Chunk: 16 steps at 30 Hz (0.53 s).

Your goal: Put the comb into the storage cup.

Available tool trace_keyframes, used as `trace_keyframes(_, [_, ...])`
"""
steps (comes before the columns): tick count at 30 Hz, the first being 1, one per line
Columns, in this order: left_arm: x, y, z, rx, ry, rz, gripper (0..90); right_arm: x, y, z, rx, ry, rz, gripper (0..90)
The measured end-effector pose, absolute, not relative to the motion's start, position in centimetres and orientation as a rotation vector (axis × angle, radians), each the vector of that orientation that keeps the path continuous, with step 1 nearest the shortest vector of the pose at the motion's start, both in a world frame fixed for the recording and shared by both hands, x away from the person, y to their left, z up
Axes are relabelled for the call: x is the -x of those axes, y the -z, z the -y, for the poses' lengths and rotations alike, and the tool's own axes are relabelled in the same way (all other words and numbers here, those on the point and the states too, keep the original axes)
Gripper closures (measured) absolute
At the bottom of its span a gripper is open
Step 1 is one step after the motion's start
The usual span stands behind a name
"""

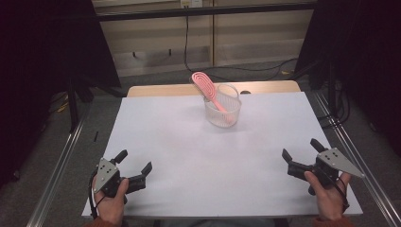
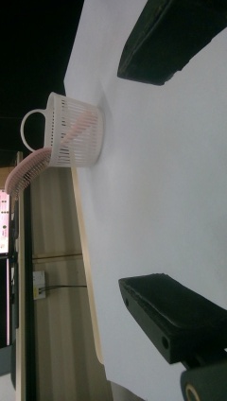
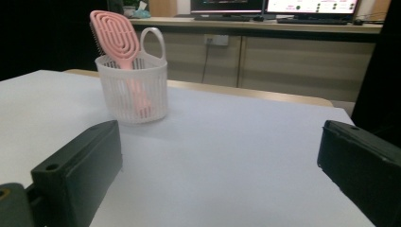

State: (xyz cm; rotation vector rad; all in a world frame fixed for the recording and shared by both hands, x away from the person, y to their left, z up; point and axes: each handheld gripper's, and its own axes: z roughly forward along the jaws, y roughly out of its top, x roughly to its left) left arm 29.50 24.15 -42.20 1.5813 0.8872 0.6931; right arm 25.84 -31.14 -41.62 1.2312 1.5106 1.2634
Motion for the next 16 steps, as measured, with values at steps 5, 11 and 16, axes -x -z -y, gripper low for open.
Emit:
trace_keyframes(5, [-29.41,42.13,-24.09,-1.576,-0.689,-0.877,2.8,-25.09,42.37,31.92,-1.261,-1.256,-1.488,0.2])
trace_keyframes(11, [-29.60,42.19,-24.23,-1.570,-0.683,-0.875,2.7,-25.52,42.50,32.12,-1.280,-1.285,-1.463,0.2])
trace_keyframes(16, [-29.76,42.26,-24.19,-1.562,-0.676,-0.882,2.7,-25.61,42.51,31.89,-1.267,-1.293,-1.481,1.0])
